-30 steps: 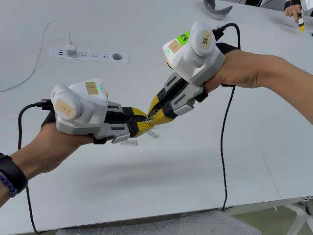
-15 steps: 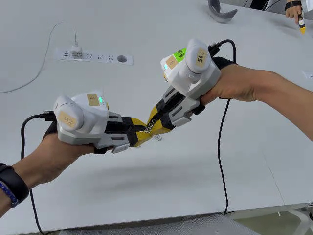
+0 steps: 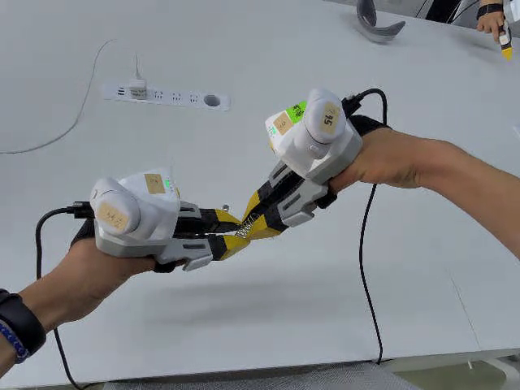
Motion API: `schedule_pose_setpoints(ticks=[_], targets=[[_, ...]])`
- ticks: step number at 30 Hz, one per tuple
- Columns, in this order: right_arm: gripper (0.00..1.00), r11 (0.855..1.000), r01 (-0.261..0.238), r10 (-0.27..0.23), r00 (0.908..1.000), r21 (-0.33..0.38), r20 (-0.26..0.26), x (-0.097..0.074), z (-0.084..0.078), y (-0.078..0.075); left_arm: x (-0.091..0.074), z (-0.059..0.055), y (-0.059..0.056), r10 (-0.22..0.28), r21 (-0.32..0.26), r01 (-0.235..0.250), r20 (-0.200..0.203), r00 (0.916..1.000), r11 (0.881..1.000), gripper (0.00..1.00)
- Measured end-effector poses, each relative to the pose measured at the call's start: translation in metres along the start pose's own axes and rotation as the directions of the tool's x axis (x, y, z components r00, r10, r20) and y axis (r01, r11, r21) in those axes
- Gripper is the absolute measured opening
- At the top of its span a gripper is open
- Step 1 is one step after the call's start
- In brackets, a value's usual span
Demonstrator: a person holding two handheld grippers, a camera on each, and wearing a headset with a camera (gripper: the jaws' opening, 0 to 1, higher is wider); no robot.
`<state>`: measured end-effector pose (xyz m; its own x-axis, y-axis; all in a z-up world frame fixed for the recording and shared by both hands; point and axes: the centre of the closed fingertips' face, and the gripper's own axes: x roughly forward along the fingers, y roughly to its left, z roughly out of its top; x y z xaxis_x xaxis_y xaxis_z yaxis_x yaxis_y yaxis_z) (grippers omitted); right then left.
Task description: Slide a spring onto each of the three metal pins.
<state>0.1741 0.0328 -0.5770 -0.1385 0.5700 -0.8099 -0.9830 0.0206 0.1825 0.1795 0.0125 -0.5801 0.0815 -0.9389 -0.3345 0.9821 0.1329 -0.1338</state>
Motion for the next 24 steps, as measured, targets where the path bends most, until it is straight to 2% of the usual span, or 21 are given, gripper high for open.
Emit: schedule_pose_setpoints(ticks=[5, 10, 19, 24], targets=[[0.12, 1.0, -0.002, 0.002, 1.0, 0.006, -0.001, 0.006, -0.001, 0.0, -0.002, -0.008, 0.0, 0.003, -0.005, -0.003, -0.023, 0.9997, 1.0, 0.16], [0.12, 1.0, 0.017, -0.017, 0.9998, 0.013, -0.005, 0.013, -0.005, -0.005, -0.005, -0.017, 0.001, 0.013, -0.007, -0.014, -0.042, 0.999, 1.0, 0.16], [0.12, 0.999, 0.043, -0.042, 0.9986, 0.021, -0.032, 0.023, -0.018, -0.013, -0.014, -0.043, 0.008, 0.071, -0.052, -0.075, -0.078, 0.9944, 0.996, 0.23], [0.12, 0.998, 0.057, -0.057, 0.9965, 0.009, -0.062, 0.028, -0.025, -0.017, -0.02, -0.059, 0.013, 0.113, -0.056, -0.119, -0.108, 0.9878, 0.991, 0.27]])
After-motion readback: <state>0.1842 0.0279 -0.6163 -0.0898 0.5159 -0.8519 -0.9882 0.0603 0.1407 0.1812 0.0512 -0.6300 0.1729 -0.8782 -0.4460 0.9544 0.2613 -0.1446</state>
